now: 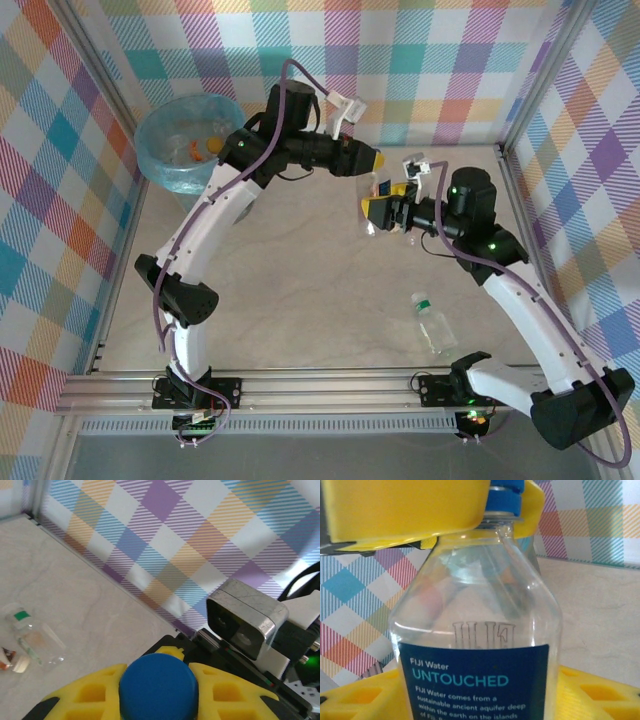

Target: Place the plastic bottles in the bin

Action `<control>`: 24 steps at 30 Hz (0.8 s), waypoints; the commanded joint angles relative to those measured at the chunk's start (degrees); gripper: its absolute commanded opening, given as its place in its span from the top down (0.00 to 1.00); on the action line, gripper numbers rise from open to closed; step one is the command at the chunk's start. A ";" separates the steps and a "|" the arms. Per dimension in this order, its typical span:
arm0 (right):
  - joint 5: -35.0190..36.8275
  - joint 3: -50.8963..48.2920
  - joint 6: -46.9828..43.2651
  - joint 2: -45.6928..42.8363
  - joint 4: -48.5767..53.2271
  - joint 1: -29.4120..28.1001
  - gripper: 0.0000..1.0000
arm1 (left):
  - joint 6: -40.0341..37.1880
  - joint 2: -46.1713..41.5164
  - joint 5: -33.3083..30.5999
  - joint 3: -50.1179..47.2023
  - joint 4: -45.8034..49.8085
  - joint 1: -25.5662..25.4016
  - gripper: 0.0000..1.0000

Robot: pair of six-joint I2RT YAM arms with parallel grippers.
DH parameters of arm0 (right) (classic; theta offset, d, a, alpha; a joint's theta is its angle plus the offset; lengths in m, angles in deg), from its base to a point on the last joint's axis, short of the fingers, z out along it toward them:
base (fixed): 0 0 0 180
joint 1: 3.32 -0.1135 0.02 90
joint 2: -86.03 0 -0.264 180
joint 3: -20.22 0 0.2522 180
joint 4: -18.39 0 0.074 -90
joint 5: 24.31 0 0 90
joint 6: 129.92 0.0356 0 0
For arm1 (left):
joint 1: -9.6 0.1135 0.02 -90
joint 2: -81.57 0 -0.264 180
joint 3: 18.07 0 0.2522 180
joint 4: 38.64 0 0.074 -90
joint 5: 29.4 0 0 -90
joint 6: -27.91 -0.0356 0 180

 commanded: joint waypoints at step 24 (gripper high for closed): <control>6.93 20.76 -6.15 22.96 -1.46 -23.29 0.16 | -2.33 -7.38 -36.11 7.64 -7.09 38.18 1.00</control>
